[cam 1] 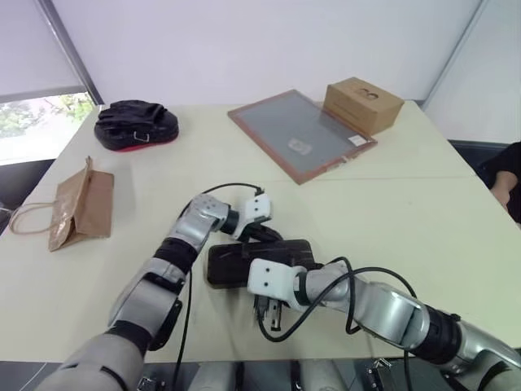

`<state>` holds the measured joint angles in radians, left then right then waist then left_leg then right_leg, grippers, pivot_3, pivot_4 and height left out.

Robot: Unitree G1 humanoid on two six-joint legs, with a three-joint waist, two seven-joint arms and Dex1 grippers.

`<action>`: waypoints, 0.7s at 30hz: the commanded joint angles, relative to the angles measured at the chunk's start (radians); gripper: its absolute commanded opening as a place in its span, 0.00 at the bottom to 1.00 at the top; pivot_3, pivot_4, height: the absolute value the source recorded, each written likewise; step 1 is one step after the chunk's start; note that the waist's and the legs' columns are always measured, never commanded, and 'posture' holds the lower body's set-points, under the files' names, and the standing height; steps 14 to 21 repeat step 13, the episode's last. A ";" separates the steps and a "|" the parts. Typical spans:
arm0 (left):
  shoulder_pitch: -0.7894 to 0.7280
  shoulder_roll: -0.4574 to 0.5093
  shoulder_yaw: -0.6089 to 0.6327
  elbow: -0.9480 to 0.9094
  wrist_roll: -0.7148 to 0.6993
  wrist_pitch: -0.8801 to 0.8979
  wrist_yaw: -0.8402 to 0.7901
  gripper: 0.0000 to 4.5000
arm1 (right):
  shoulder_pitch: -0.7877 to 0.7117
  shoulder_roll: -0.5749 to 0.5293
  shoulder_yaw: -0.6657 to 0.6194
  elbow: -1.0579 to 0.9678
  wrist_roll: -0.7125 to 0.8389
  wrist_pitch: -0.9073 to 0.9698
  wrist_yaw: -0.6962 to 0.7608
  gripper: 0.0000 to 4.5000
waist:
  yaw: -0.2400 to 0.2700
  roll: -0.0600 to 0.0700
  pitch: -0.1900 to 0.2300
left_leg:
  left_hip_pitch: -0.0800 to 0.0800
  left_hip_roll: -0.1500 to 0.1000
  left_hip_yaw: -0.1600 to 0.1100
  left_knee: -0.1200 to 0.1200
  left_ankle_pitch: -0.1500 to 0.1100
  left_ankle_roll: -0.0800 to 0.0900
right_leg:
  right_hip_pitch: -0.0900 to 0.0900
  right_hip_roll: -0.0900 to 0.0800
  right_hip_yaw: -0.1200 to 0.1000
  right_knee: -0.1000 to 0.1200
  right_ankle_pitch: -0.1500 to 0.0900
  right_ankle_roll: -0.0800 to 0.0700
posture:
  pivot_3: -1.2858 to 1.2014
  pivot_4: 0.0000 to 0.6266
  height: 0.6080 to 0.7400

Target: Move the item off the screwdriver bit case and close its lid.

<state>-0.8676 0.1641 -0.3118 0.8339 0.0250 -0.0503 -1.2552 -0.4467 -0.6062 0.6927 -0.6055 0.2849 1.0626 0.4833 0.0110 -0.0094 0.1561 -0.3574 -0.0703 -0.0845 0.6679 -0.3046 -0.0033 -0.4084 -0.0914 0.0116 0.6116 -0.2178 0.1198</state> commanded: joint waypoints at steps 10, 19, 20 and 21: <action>0.003 0.166 0.312 -0.205 -0.242 0.275 0.104 0.00 | 0.263 0.075 -1.009 -0.222 0.747 0.239 0.151 0.01 | -0.008 -0.004 0.006 | -0.018 -0.002 0.000 -0.001 0.000 0.000 | -0.021 -0.001 0.000 0.004 0.002 -0.003 | 0.52 0.24 1.00; 0.094 0.248 0.402 -0.421 -0.315 0.410 0.170 0.00 | 0.217 0.032 -1.134 -0.100 0.789 0.192 0.132 0.01 | -0.018 -0.004 0.006 | -0.018 -0.002 0.001 -0.001 0.000 0.000 | -0.020 -0.002 0.001 0.004 0.003 -0.003 | 0.52 0.24 1.00; 0.094 0.248 0.402 -0.421 -0.315 0.410 0.170 0.00 | 0.217 0.032 -1.134 -0.100 0.789 0.192 0.132 0.01 | -0.018 -0.004 0.006 | -0.018 -0.002 0.001 -0.001 0.000 0.000 | -0.020 -0.002 0.001 0.004 0.003 -0.003 | 0.52 0.24 1.00; 0.094 0.248 0.402 -0.421 -0.315 0.410 0.170 0.00 | 0.217 0.032 -1.134 -0.100 0.789 0.192 0.132 0.01 | -0.018 -0.004 0.006 | -0.018 -0.002 0.001 -0.001 0.000 0.000 | -0.020 -0.002 0.001 0.004 0.003 -0.003 | 0.52 0.24 1.00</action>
